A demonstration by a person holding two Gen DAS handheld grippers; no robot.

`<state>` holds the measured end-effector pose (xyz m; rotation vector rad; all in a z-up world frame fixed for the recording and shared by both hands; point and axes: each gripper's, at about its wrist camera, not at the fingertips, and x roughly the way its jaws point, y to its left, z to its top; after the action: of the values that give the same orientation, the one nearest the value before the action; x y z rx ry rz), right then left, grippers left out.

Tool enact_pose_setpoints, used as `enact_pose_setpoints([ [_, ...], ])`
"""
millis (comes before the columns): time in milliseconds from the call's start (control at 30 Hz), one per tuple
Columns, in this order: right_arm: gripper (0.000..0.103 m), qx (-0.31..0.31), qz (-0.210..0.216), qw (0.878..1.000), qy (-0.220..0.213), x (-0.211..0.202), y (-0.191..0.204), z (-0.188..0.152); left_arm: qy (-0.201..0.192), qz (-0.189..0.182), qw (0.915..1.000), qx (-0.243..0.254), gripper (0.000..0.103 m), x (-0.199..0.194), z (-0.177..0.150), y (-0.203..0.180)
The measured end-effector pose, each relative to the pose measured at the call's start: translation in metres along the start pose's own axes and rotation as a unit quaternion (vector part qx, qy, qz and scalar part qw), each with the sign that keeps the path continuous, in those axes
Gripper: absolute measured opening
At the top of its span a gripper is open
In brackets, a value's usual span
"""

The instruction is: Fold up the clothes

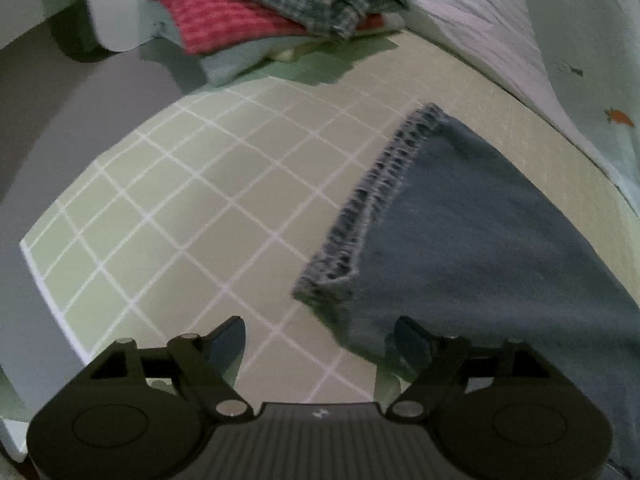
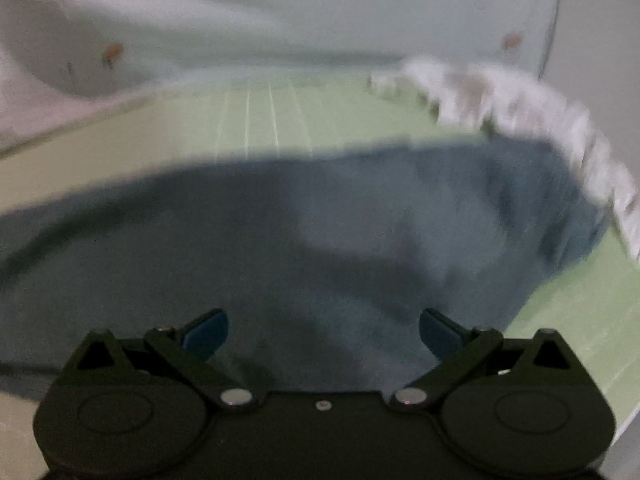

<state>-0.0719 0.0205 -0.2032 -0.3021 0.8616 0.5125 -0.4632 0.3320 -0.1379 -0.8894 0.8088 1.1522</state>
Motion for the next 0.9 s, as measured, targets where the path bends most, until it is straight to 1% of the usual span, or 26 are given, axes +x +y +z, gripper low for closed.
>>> enact_pose_setpoints([
  [33,0.103,0.007,0.002,1.000,0.009,0.006,0.000,-0.008,0.000,-0.003,1.0000,-0.009,0.086,-0.001,0.000,0.005],
  [100,0.103,0.039,0.005,0.999,-0.014,0.003,-0.003,-0.022,0.001,-0.011,0.9995,-0.029,0.087,0.001,0.002,0.016],
  [167,0.103,0.041,-0.001,0.999,-0.021,0.002,0.001,-0.026,0.000,-0.018,0.9993,-0.034,0.089,0.001,0.002,0.018],
  [267,0.103,0.043,-0.006,0.999,-0.017,0.002,0.004,-0.024,-0.004,-0.019,0.9997,-0.015,0.090,0.003,0.004,0.010],
  [333,0.103,0.043,-0.005,0.999,-0.016,0.002,0.003,-0.023,-0.004,-0.021,0.9997,-0.012,0.090,0.007,0.007,0.005],
  [500,0.103,0.049,-0.011,0.998,-0.029,0.003,0.001,-0.027,-0.003,-0.020,0.9998,0.004,0.088,0.014,0.013,-0.009],
  [567,0.103,0.055,-0.015,0.998,-0.028,0.003,0.001,-0.028,0.000,-0.015,0.9996,0.023,0.074,0.015,0.013,-0.017],
  [600,0.103,0.058,-0.017,0.998,-0.023,0.003,0.002,-0.026,-0.001,-0.006,0.9991,0.043,0.062,0.015,0.013,-0.023],
  [633,0.103,0.061,-0.019,0.998,-0.018,0.003,0.002,-0.024,-0.001,0.000,0.9981,0.061,0.046,0.015,0.013,-0.029],
  [667,0.103,0.062,-0.019,0.998,-0.013,0.003,0.002,-0.023,0.000,-0.005,0.9973,0.073,0.037,0.015,0.013,-0.033],
  [700,0.103,0.063,-0.019,0.998,-0.010,0.004,0.002,-0.022,0.001,-0.011,0.9966,0.082,0.017,0.015,0.013,-0.037],
  [733,0.103,0.063,-0.018,0.998,-0.007,0.004,0.002,-0.021,0.004,-0.021,0.9966,0.079,0.015,0.015,0.014,-0.039],
  [767,0.103,0.064,-0.018,0.998,-0.006,0.004,0.001,-0.020,0.002,-0.017,0.9965,0.082,0.015,0.014,0.015,-0.044],
  [800,0.103,0.064,-0.017,0.998,-0.004,0.004,0.001,-0.020,-0.004,-0.009,0.9953,0.096,0.015,0.012,0.014,-0.051],
  [833,0.103,0.064,-0.017,0.998,-0.002,0.004,0.001,-0.019,-0.012,-0.010,0.9940,0.109,0.014,0.009,0.014,-0.057],
  [900,0.103,0.065,-0.017,0.998,0.001,0.004,0.000,-0.018,-0.024,-0.024,0.9912,0.128,0.014,0.000,0.015,-0.071],
])
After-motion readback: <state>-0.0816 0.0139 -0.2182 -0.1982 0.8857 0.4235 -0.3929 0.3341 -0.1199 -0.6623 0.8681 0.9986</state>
